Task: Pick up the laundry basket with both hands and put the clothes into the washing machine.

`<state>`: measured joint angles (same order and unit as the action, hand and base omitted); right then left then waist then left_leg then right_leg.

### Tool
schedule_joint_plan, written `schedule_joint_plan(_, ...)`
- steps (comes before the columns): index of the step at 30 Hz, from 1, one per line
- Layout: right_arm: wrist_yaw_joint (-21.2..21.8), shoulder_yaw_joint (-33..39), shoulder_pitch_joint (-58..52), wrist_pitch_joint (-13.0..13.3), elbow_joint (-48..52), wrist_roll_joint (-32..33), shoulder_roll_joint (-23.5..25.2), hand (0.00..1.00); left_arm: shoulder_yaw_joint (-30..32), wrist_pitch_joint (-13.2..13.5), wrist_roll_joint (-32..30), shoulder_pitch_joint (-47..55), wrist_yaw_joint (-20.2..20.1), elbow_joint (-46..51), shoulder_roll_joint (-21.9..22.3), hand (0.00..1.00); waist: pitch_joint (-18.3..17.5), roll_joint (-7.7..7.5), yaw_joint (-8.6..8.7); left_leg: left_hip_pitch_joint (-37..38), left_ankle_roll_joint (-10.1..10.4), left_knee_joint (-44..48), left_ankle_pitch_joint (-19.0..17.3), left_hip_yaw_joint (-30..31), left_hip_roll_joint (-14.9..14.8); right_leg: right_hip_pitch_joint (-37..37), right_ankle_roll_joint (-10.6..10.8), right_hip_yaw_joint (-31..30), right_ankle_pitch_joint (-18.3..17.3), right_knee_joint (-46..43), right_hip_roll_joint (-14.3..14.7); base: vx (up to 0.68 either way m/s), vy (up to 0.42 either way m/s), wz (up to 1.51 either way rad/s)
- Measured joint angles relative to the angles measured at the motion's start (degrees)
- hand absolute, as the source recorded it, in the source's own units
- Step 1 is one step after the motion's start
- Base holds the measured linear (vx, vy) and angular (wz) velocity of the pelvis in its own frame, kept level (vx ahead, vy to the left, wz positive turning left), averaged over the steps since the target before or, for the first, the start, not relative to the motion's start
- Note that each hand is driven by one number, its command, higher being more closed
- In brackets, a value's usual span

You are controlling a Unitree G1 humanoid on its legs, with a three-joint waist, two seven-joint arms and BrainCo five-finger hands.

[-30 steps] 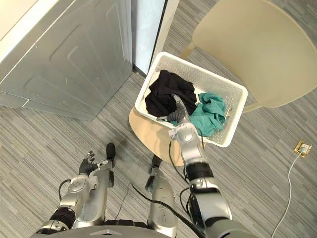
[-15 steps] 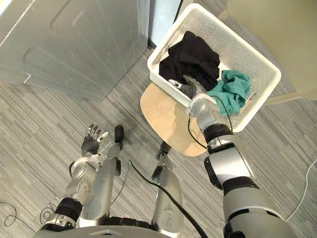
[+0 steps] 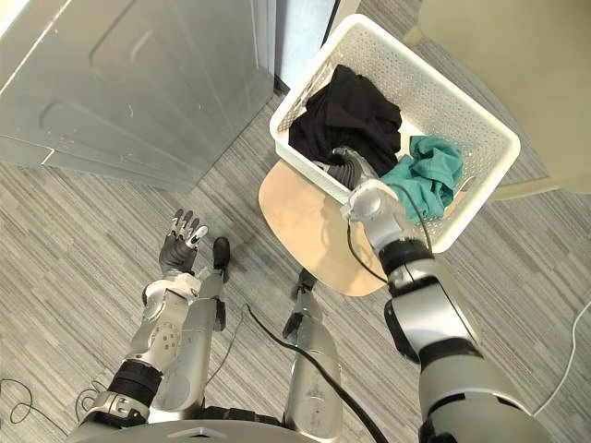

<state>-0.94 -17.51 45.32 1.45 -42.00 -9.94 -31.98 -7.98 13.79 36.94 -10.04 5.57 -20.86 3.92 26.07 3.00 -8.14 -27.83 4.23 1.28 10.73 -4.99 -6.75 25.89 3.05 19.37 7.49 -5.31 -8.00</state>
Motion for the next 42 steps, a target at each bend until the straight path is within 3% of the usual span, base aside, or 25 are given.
schedule_joint_plan(4, -1.3, 10.9, -8.9, 2.1, 11.9, 6.8, 0.5, 1.0, -0.2, 0.0, -0.1, 0.0, 0.0, 0.2, -0.1, 0.0, 0.0, 0.0, 0.69, 0.3, 0.0, 0.3, 0.0, -0.2, 0.0, 0.0, 0.0, -0.1, -0.1, -0.8, -0.2, 0.0, 0.0, 0.0)
schedule_joint_plan(9, -9.3, 28.6, -11.4, 6.7, 29.0, 12.2, 0.4, 1.0, -1.9, 1.1, -2.3, 1.4, -0.2, 7.5, -1.9, 0.0, 0.0, 0.0, 2.11, 1.2, -0.1, 1.0, -0.6, -1.6, -0.2, 0.4, -0.4, -0.2, -2.2, -4.3, -1.0, -0.02, -0.017, 0.02)
schedule_joint_plan(13, -10.6, 33.1, -18.1, 10.5, 44.6, 14.8, 0.6, 1.0, -4.3, 1.1, -5.5, 4.2, -2.0, 14.6, -4.6, 0.0, 0.0, 0.0, 2.54, 0.8, -0.4, 2.6, -1.3, -4.2, -0.6, 1.5, -0.1, -0.3, -4.2, -7.3, -2.1, -0.01, -0.017, 0.01)
schedule_joint_plan(20, -9.7, 33.4, -23.1, 13.4, 54.2, 16.6, 4.9, 1.0, -4.2, 1.3, -5.8, 7.4, -4.2, 24.2, -6.8, 0.0, 0.0, 0.0, 2.95, 0.5, -0.9, 6.2, -3.2, -6.2, -0.7, 2.3, 0.3, -2.2, -4.8, -9.7, -2.8, 0.04, -0.027, -0.1)
schedule_joint_plan(21, -9.3, 33.3, -23.7, 13.8, 55.6, 16.8, 4.9, 0.0, -3.9, 1.5, -5.9, 7.3, -4.7, 25.1, -7.0, 0.0, 0.0, 0.0, 3.04, 0.3, -0.9, 6.8, -3.7, -6.6, -0.8, 2.7, 0.3, -2.7, -4.8, -9.8, -2.8, 0.03, -0.016, -0.12)
schedule_joint_plan(24, -8.0, 32.5, -24.2, 14.6, 56.8, 16.8, 4.7, 0.0, -3.1, 2.1, -6.4, 7.4, -4.5, 26.9, -7.3, 0.0, 0.0, 0.0, 3.34, -0.7, -1.1, 8.5, -4.7, -7.9, -1.1, 4.1, 0.4, -4.2, -4.8, -10.4, -2.8, 0.02, -0.02, -0.21)
schedule_joint_plan(28, -6.6, 28.2, -24.2, 13.6, 55.2, 15.4, 3.6, 0.0, -2.1, 2.5, -6.4, 7.4, -4.6, 27.1, -7.2, 0.0, 0.0, 0.0, 3.82, -1.1, -1.1, 10.3, -5.8, -8.5, -1.6, 4.3, 0.4, -4.7, -4.7, -10.5, -2.6, 0.02, -0.026, -0.12)
schedule_joint_plan(31, -4.9, 21.6, -19.4, 11.6, 43.9, 13.8, -1.6, 0.0, -2.2, 2.5, -6.3, 7.4, -4.8, 27.2, -7.3, 0.0, 0.0, 0.0, 3.73, -1.2, -1.2, 10.6, -6.0, -8.7, -1.6, 4.4, 0.3, -4.7, -4.8, -10.8, -2.6, 0.0, -0.007, -0.01)
schedule_joint_plan(33, -2.9, 17.1, -13.6, 8.4, 34.4, 9.4, -4.3, 0.0, -2.2, 2.5, -6.2, 7.7, -5.5, 27.2, -7.3, 0.0, 0.0, 0.01, 3.44, -1.6, -1.2, 10.7, -5.9, -8.5, -1.7, 4.6, 0.3, -4.5, -4.8, -10.8, -2.6, 0.0, -0.015, 0.04)
schedule_joint_plan(35, -1.5, 14.4, -10.8, 6.9, 30.8, 7.2, -6.0, 0.0, -2.3, 2.5, -6.2, 8.1, -6.1, 27.3, -7.3, 0.0, 0.0, 0.02, 3.24, -2.4, -1.2, 10.9, -5.9, -8.1, -1.7, 5.1, 0.3, -4.2, -4.8, -10.9, -2.7, 0.01, -0.016, 0.09)
schedule_joint_plan(42, 2.4, 3.3, -3.3, 5.0, 17.6, 1.9, -8.5, 0.0, -4.6, 2.4, -6.2, 9.0, -7.2, 27.3, -7.3, 0.0, 0.0, 0.02, 2.12, -4.3, -1.1, 10.3, -5.2, -7.2, -1.7, 6.0, 0.2, -2.9, -4.3, -10.0, -2.6, 0.02, -0.027, 0.07)
